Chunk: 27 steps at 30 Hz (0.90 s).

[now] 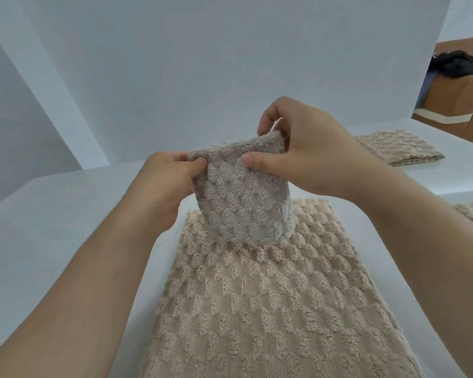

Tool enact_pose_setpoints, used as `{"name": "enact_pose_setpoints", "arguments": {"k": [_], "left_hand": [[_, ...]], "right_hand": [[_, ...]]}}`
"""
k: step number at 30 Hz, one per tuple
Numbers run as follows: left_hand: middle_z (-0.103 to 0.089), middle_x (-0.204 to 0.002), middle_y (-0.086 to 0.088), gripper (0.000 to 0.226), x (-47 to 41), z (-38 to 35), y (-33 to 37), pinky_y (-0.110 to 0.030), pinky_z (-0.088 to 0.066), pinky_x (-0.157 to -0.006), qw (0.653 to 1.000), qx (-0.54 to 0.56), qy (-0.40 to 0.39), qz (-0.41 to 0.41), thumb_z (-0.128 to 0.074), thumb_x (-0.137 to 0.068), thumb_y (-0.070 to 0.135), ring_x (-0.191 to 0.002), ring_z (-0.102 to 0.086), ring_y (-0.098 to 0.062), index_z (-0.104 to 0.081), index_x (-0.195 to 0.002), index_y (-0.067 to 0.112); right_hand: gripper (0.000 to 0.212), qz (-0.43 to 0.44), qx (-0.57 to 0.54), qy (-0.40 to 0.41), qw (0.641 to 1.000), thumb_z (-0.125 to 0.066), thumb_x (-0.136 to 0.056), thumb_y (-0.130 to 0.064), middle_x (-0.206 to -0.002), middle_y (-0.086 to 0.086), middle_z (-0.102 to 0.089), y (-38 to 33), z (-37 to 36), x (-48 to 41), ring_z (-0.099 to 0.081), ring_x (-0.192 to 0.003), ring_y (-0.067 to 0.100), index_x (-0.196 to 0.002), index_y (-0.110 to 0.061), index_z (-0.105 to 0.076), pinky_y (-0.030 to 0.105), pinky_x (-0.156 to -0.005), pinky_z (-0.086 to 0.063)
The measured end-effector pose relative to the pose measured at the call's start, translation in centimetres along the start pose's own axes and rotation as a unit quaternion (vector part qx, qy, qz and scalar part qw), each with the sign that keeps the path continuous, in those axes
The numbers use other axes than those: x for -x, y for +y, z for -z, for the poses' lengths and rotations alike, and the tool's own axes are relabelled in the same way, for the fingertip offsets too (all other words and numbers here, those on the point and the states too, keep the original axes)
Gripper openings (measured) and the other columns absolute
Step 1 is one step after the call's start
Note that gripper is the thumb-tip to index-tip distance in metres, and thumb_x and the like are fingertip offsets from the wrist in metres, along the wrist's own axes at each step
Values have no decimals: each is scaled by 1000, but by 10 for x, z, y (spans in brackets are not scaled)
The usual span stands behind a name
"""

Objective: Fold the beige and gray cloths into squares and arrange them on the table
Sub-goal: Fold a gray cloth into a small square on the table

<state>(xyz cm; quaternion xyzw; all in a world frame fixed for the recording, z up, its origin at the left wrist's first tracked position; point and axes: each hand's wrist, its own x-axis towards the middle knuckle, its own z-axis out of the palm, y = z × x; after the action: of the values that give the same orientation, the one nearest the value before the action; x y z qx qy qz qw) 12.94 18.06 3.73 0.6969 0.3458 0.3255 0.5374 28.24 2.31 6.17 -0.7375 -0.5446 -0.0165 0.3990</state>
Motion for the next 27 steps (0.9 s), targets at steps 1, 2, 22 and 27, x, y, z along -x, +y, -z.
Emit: {"name": "enact_pose_setpoints", "arguments": {"k": [1, 2, 22, 27], "left_hand": [[-71, -66, 4, 14, 0, -1, -1, -40, -54, -94, 1000, 10, -4, 14, -61, -99, 9, -59, -63, -8, -72, -91, 6], [-71, -66, 2, 16, 0, -2, -2, -43, -53, -98, 1000, 19, -4, 20, -60, -100, 11, -58, -64, -9, -72, -92, 4], [-56, -78, 13, 13, -4, -26, -36, -12, -39, -61, 953, -97, 225, -179, -39, -109, 32, -61, -52, 11, -49, -106, 24], [-62, -89, 14, 17, -9, -28, -40, -25, -44, -74, 961, -70, 214, -162, -43, -107, 37, -77, -57, 5, -54, -106, 24]], "right_hand": [[44, -7, -9, -6, 1000, -79, -79, -55, -70, -11, -49, -1, -3, 0, -45, -55, 4, -111, -34, -58, 14, -49, -34], [48, -15, -13, -12, 1000, -79, -79, -55, -69, -13, -47, -1, -4, 0, -46, -56, 2, -117, -35, -60, 13, -51, -34], [28, -117, -183, 57, 974, -44, -105, -45, -67, -2, -57, -7, -57, 7, -52, -46, 5, -113, -19, -39, 16, -39, -38], [27, -108, -152, 119, 975, -42, -107, -43, -68, -2, -60, -2, -66, 8, -59, -60, 13, -117, -19, -36, 25, -52, -42]]}}
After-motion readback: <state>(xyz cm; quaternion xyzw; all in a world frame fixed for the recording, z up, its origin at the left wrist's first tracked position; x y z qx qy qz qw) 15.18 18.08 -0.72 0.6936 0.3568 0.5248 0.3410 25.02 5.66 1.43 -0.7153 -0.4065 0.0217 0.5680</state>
